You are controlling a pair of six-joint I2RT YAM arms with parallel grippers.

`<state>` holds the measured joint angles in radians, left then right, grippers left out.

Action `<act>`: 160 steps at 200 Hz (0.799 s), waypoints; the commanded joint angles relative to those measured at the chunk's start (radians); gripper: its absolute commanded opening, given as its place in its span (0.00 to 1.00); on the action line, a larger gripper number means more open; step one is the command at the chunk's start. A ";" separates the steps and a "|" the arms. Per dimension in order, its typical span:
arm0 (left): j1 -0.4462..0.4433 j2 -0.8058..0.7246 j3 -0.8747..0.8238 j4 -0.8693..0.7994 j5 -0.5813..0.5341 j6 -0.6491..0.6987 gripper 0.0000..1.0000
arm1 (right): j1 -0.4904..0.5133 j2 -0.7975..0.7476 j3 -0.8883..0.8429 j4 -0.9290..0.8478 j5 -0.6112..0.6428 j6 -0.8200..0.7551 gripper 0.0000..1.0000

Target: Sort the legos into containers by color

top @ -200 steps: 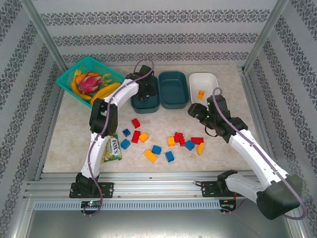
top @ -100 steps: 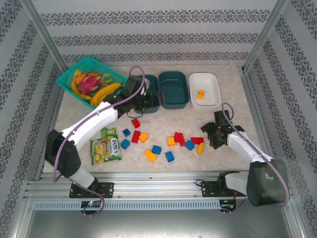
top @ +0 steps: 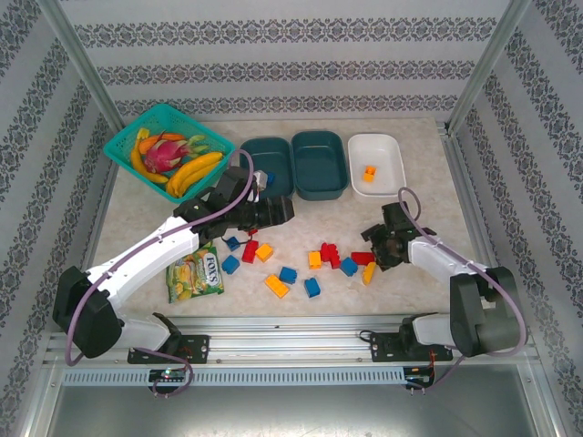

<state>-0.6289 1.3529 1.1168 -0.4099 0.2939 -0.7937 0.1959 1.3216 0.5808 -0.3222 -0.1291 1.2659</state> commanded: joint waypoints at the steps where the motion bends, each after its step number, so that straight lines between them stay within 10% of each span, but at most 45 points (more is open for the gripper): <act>1: -0.011 -0.007 0.011 0.045 -0.020 -0.011 0.80 | 0.064 -0.018 -0.025 -0.044 -0.031 0.130 0.70; 160: -0.011 -0.011 0.008 0.062 -0.015 -0.016 0.79 | 0.087 0.143 0.135 -0.033 -0.027 0.216 0.68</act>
<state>-0.6289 1.3586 1.1194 -0.3828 0.2874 -0.7940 0.2832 1.3991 0.6617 -0.4381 -0.1196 1.5150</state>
